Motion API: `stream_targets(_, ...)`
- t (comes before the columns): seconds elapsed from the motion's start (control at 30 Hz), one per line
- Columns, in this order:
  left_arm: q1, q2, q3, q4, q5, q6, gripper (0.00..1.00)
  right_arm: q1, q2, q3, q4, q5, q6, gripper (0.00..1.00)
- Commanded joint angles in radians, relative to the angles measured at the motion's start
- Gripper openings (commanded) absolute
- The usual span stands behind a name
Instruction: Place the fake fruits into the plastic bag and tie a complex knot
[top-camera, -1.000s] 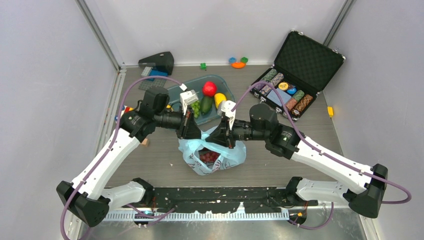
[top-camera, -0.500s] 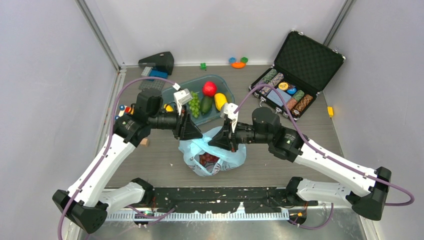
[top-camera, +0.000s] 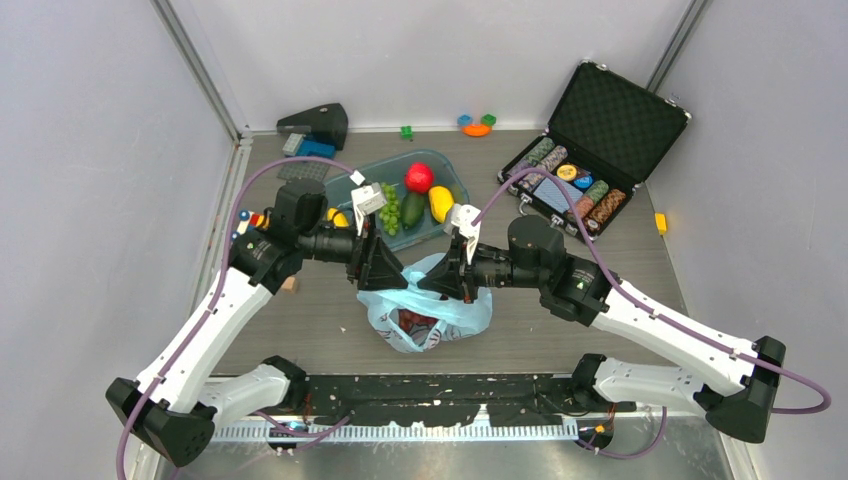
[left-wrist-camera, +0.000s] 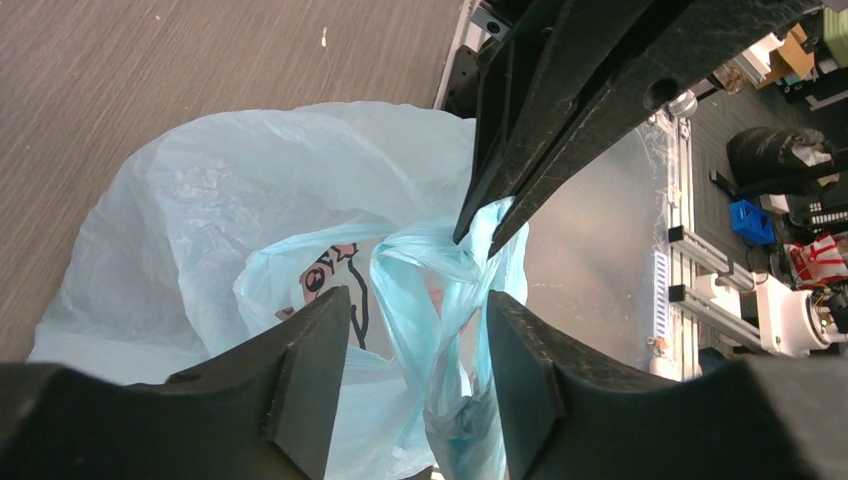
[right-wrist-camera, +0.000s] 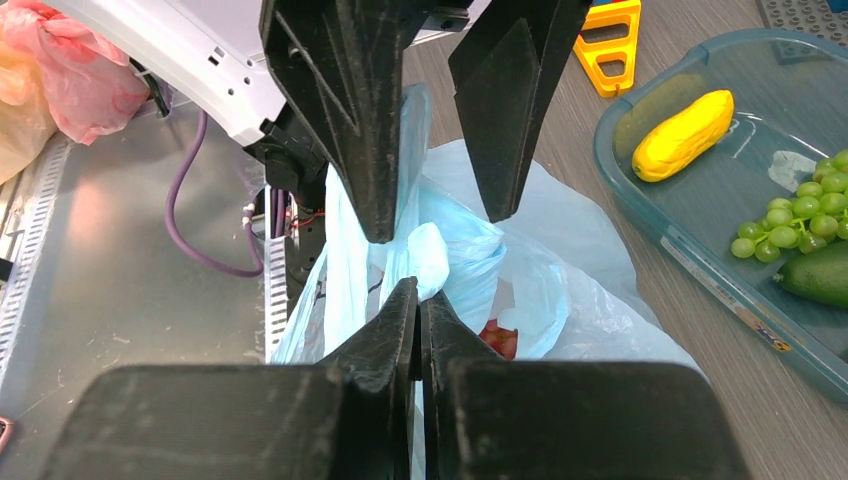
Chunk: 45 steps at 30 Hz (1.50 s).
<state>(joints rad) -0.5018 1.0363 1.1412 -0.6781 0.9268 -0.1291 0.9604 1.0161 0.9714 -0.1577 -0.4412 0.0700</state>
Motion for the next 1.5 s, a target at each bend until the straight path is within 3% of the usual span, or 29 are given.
stream_targets(0.0, 0.005, -0.005, 0.004, -0.004, 0.051, 0.035, 0.58, 0.004, -0.018, 0.004, 0.047, 0.016, 0.009, 0.05)
stream_targets(0.2, 0.005, -0.004, 0.009, -0.031, 0.074, 0.066, 0.71, 0.004, -0.017, 0.004, 0.046, 0.018, 0.009, 0.05)
stream_targets(0.33, 0.005, -0.001, 0.017, -0.075, 0.060, 0.107, 0.72, 0.005, -0.017, 0.004, 0.047, 0.018, 0.008, 0.05)
stream_targets(0.47, 0.005, 0.009, 0.026, -0.108, 0.010, 0.124, 0.64, 0.005, -0.017, 0.006, 0.047, 0.018, 0.006, 0.05)
stream_targets(0.83, 0.005, 0.012, 0.018, -0.072, 0.035, 0.106, 0.02, 0.006, -0.035, 0.027, 0.061, -0.003, 0.014, 0.05)
stream_targets(1.17, 0.005, -0.012, -0.013, 0.031, -0.026, 0.026, 0.00, 0.100, 0.003, 0.077, 0.098, -0.038, -0.008, 0.05)
stream_targets(1.47, 0.006, -0.027, -0.022, 0.084, -0.122, -0.021, 0.00, 0.172, 0.124, 0.109, -0.073, 0.015, -0.098, 0.05)
